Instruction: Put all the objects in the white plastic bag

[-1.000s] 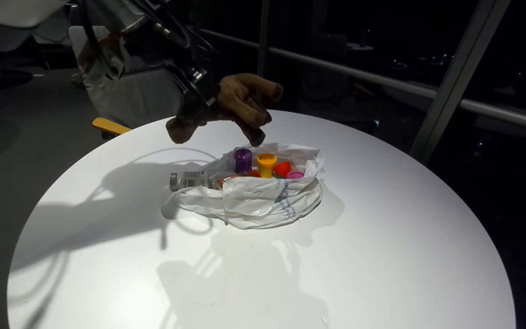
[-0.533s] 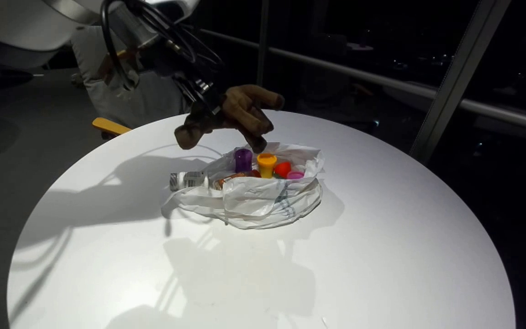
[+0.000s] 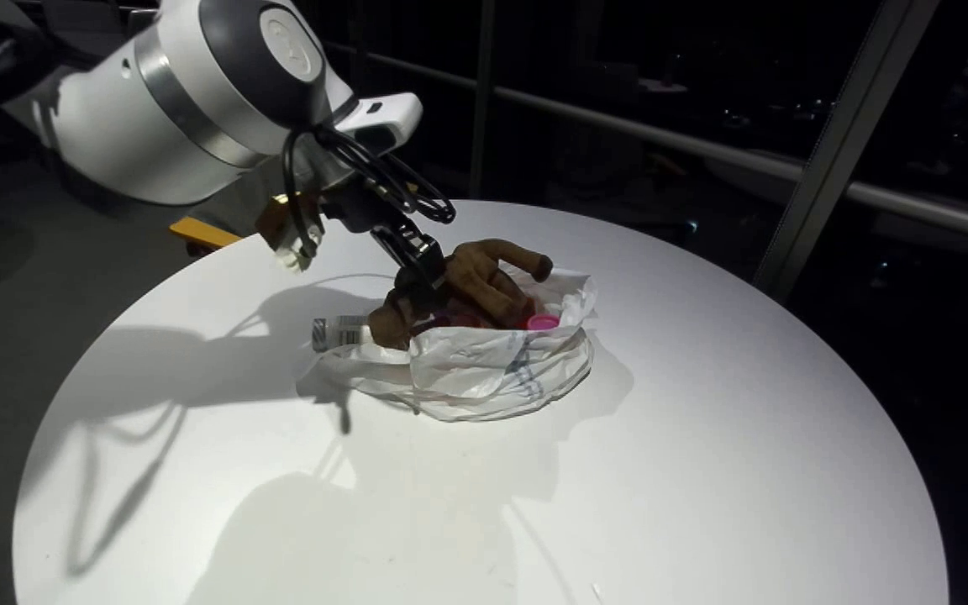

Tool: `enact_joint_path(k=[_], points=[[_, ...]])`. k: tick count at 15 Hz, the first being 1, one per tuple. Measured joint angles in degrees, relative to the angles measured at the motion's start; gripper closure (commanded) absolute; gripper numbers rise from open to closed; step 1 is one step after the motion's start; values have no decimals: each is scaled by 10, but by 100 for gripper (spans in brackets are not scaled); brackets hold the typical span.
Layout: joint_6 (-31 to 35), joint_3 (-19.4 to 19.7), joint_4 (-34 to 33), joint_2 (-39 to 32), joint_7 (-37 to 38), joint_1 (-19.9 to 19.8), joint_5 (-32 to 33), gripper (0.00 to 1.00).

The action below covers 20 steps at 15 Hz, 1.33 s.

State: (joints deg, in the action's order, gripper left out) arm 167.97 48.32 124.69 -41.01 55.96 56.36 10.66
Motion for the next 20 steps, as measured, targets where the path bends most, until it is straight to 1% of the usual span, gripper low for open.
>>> enact_joint_path(k=[2,3,5,6,7,8,10,13,15,18,20], points=[[0,-11,-20,-13,0,-14,-10,46],[2,-17,-27,-14,0,-20,-15,37],[10,-29,-40,-13,0,-31,-31,21],[15,-34,-44,-10,0,-34,-36,15],[18,-36,-46,-5,0,-34,-38,6],[18,-39,-47,3,-1,-33,-38,2],[0,-36,-45,31,-17,-19,-37,0],[-64,-2,-42,94,-21,36,-7,0],[-133,9,-40,152,-31,73,21,0],[-242,11,-30,247,-82,129,27,0],[-312,12,-17,312,-100,169,46,0]])
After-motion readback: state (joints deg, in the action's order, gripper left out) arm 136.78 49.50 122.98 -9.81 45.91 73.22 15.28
